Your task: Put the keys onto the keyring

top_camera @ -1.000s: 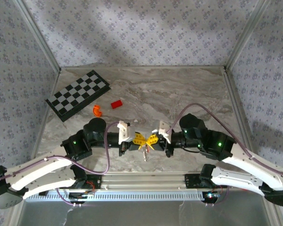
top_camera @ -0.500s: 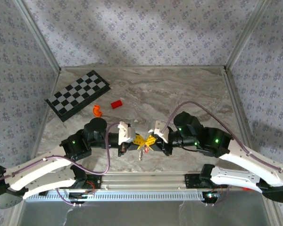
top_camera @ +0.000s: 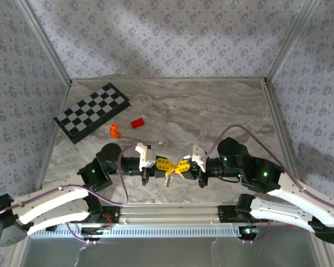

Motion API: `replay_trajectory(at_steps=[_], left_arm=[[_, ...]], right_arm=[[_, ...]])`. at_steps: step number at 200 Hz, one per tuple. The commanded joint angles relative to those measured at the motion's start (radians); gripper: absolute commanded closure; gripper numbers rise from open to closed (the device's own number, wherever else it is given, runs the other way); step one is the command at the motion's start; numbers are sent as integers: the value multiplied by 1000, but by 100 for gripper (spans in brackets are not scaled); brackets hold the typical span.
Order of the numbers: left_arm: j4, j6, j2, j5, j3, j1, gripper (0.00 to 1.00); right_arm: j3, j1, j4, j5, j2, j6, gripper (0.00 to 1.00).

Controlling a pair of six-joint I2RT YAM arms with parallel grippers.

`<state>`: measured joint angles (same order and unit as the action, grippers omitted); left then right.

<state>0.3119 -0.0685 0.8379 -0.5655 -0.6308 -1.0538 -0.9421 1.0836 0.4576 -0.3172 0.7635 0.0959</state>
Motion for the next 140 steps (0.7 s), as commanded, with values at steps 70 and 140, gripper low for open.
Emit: replay_trajectory(at_steps=[70,140], left_arm=[[-503,219,36,136,-211,-8,84],[-543,234,38,115,-236,-8,100]], right_arm=[[-132,30,192,60,110,72,100],[-211,65,289,79,204,89,100]])
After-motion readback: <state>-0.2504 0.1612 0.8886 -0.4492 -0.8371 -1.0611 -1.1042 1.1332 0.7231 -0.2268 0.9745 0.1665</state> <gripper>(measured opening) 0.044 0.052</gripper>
